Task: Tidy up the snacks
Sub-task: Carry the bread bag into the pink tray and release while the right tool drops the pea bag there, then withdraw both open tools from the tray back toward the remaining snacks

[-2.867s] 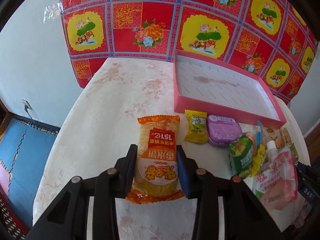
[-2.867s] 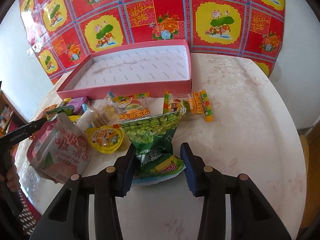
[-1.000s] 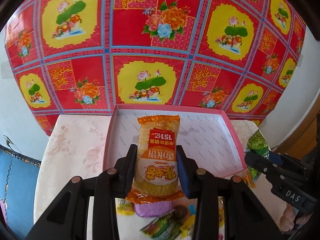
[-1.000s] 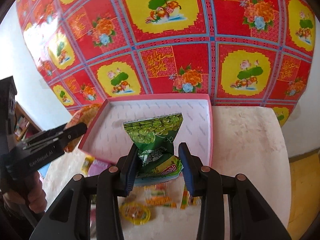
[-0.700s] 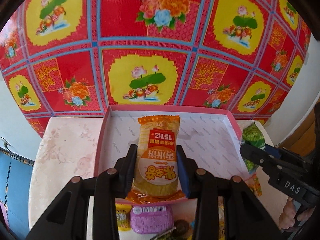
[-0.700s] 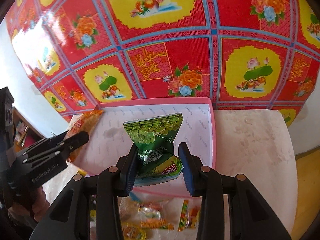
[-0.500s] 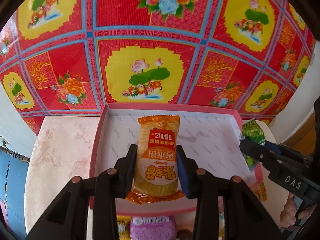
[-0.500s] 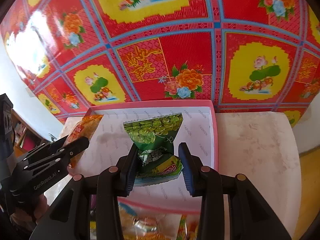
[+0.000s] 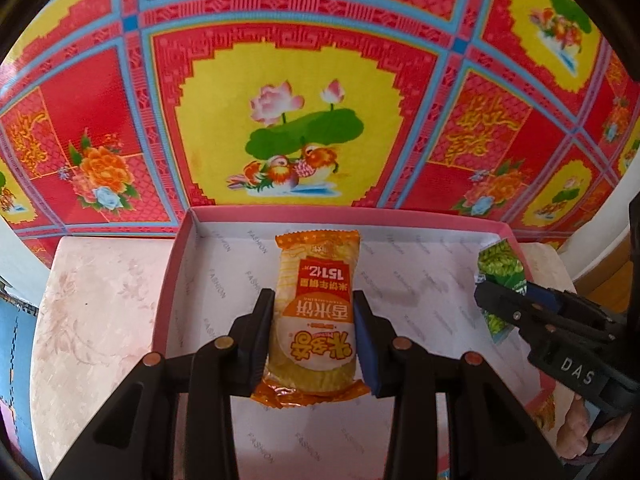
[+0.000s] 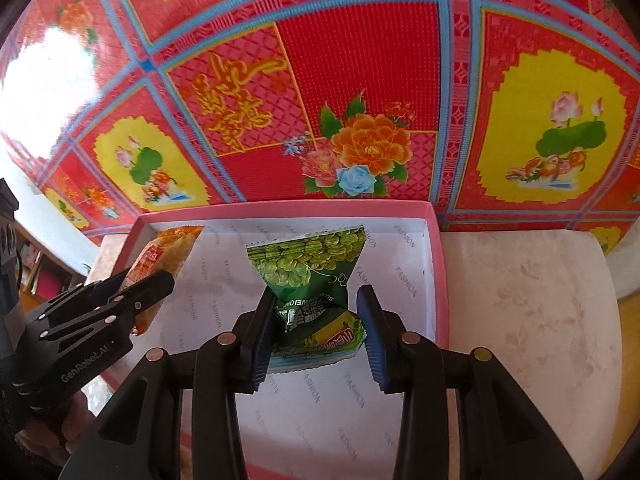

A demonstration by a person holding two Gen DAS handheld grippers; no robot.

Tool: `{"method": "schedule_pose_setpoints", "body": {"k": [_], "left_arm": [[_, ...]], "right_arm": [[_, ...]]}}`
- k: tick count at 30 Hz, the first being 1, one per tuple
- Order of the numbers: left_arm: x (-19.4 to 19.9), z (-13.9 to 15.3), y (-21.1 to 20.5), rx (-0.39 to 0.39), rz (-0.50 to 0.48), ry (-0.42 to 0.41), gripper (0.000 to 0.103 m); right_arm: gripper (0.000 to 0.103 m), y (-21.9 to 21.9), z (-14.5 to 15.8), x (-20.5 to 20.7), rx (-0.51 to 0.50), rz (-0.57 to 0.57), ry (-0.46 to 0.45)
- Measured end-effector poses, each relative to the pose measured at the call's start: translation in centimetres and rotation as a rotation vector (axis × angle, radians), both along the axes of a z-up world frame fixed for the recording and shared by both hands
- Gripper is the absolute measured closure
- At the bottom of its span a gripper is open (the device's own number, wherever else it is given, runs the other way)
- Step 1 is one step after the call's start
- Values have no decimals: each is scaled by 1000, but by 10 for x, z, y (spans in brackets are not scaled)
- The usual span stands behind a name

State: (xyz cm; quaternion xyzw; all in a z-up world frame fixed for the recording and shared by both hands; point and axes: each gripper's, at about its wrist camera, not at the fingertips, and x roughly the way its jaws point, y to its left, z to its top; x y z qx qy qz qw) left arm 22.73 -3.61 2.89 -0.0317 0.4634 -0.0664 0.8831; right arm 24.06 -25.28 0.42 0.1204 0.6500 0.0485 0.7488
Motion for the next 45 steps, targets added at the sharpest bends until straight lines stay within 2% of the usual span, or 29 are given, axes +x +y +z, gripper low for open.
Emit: {"method": "schedule_pose_setpoints", "body": {"k": [8, 11, 18, 25, 32, 38, 45], "left_arm": [[17, -11, -12, 13, 2, 14, 63], [20, -15, -21, 41, -13, 15, 63], [22, -14, -34, 37, -13, 26, 57], [15, 0, -33, 30, 4, 10, 57], [-1, 18, -27, 11, 16, -11, 57], [-24, 33, -24, -39, 43, -14, 57], [-52, 40, -10, -47, 54, -9, 57]], "right_arm": [[63, 13, -17, 6, -11, 15, 12], [62, 16, -19, 8, -17, 21, 9], [60, 23, -21, 10, -21, 29, 3], [49, 18, 0, 5, -33, 39, -46], [48, 13, 26, -5, -18, 20, -74], [48, 5, 48, -25, -9, -8, -77], [48, 2, 69, -43, -7, -16, -89]]}}
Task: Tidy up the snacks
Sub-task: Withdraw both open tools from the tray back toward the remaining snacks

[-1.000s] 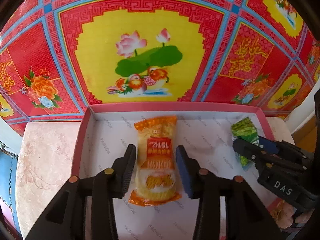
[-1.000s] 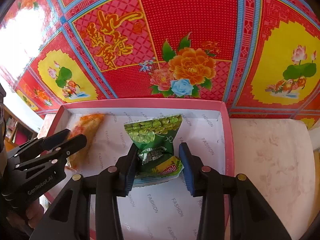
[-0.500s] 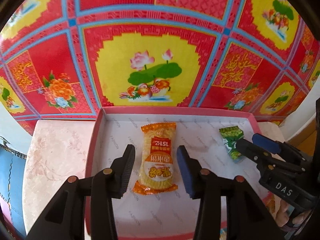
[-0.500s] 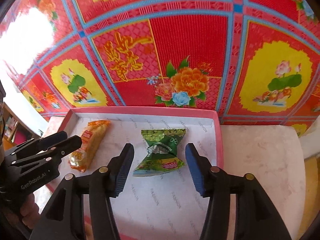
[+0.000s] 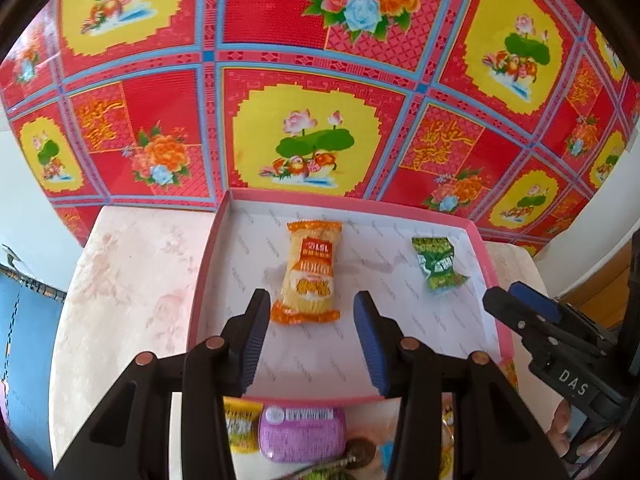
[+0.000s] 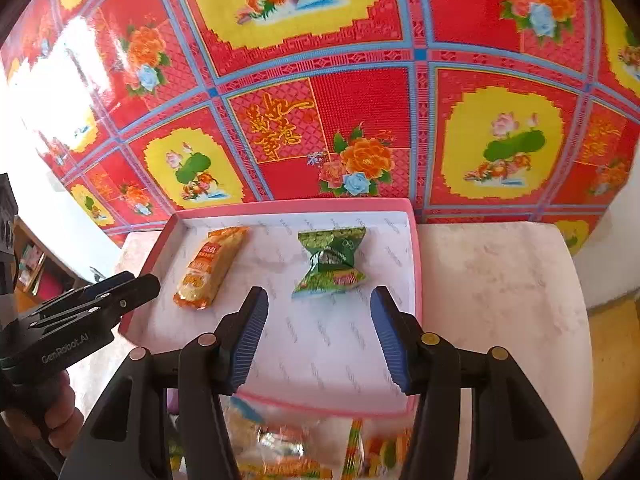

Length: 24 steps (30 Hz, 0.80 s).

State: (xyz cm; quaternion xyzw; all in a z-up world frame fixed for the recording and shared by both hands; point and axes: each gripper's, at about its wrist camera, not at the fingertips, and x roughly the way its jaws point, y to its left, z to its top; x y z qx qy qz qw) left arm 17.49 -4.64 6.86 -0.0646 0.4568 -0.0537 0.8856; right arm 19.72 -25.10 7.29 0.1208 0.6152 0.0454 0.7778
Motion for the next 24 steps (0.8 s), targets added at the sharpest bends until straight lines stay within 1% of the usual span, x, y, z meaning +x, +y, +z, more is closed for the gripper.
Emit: {"method": "schedule_pose_setpoints", "body": {"k": [7, 11, 15, 24], "left_arm": [[-20, 2, 4, -3, 5, 9, 57], [-33, 4, 6, -7, 3, 15, 57], [-47, 8, 9, -9, 9, 4, 57], [-73, 4, 15, -25, 16, 9, 57]], "right_arm": [[48, 0, 17, -19, -4, -12, 4], [48, 1, 27, -29, 14, -15, 5], [48, 3, 35, -40, 13, -20, -8], [48, 5, 35, -70, 29, -24, 25]]}}
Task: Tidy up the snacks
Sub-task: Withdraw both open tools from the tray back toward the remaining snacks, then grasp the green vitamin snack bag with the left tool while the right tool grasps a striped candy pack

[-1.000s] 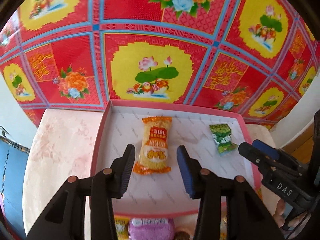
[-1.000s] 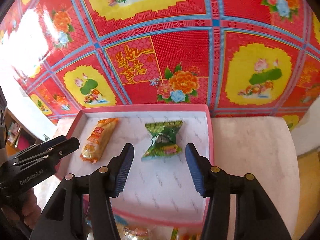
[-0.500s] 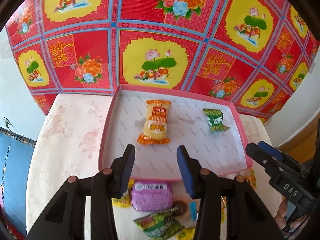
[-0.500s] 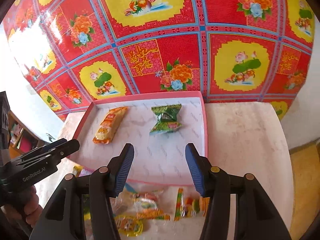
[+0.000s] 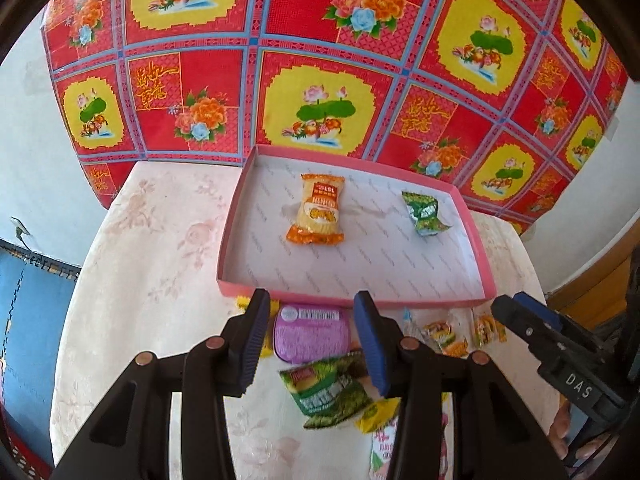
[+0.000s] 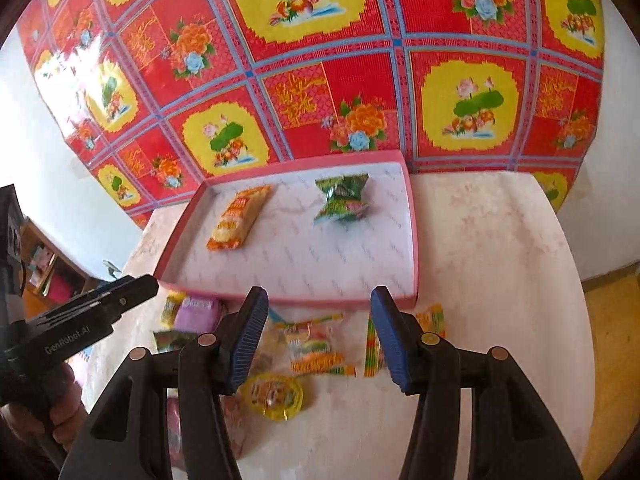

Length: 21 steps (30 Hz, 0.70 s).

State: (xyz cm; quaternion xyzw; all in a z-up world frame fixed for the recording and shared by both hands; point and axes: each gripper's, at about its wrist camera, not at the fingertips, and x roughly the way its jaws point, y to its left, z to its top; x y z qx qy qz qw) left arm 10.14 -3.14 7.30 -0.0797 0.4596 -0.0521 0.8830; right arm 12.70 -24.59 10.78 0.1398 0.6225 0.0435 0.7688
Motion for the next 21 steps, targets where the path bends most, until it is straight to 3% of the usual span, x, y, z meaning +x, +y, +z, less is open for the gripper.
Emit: {"method": "schedule_pose_setpoints", "body": {"k": [21], "left_arm": [[-36, -32, -1, -51, -40, 83, 57]], "right_arm": [[48, -26, -11, -36, 26, -61, 50]]}}
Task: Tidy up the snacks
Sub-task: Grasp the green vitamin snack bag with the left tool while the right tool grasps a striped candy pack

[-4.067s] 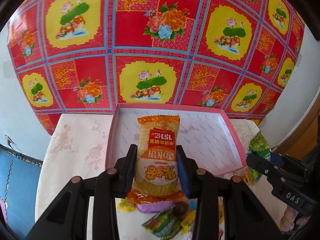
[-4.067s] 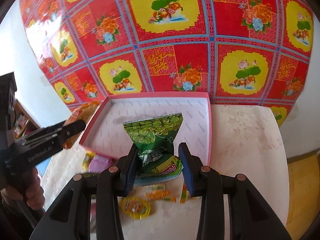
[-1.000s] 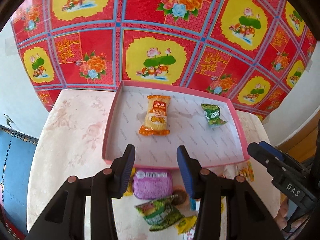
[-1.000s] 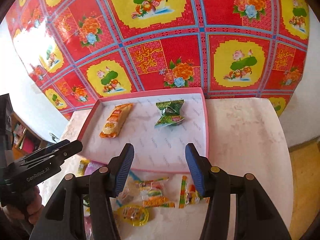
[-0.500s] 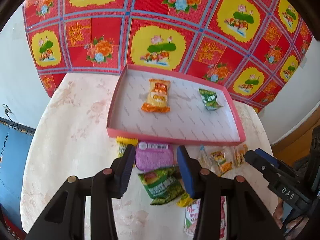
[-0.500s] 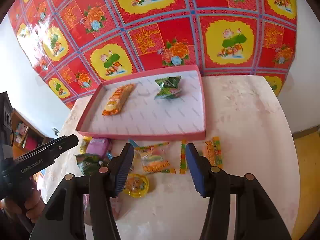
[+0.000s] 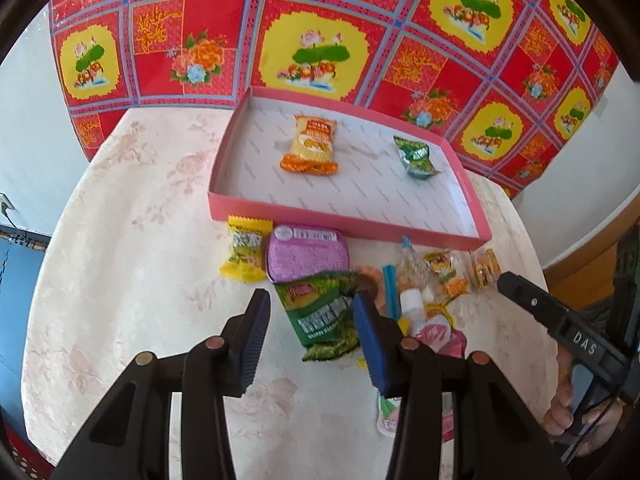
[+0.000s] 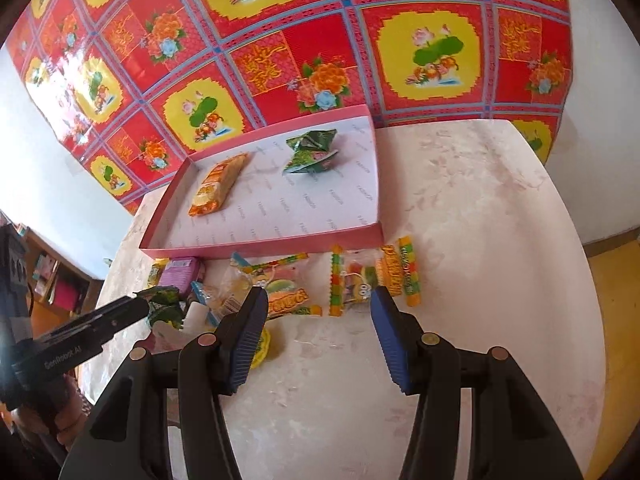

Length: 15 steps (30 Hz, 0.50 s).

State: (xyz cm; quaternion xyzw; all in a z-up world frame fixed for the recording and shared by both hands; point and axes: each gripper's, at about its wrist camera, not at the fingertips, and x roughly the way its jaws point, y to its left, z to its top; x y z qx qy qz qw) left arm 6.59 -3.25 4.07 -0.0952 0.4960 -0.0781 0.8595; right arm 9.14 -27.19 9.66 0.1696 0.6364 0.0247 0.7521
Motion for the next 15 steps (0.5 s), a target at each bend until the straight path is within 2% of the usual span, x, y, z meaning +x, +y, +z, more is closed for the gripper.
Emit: {"method": "schedule_pose_setpoints", "body": {"k": [8, 15], "left_arm": [[-1, -16, -14, 62, -13, 42, 57], [1, -20, -10, 36, 9, 38, 57]], "right_arm": [[48, -10, -3, -4, -6, -12, -2], [48, -15, -7, -4, -13, -12, -1]]}}
